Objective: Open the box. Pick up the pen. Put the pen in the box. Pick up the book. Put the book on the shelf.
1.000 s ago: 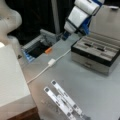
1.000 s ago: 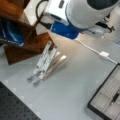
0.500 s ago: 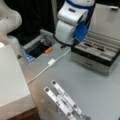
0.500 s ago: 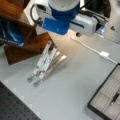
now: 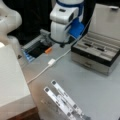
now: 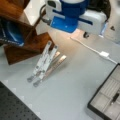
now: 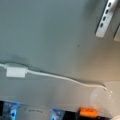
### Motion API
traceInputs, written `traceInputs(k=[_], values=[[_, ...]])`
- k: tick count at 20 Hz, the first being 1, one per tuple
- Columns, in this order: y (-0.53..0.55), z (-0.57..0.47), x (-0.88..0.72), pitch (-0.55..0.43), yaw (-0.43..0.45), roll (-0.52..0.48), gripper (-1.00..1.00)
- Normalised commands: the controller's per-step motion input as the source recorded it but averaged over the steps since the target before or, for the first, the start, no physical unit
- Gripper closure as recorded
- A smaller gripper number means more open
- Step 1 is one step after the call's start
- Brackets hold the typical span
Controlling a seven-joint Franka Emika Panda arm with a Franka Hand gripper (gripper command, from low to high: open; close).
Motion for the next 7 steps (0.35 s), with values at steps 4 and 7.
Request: traceInputs(k=[4, 7], values=[[0.13, -0.24, -0.16, -0.271, -0.071, 0.139, -1.0], [0.12, -0.27, -0.12, -0.21, -0.057, 0.099, -1.0]])
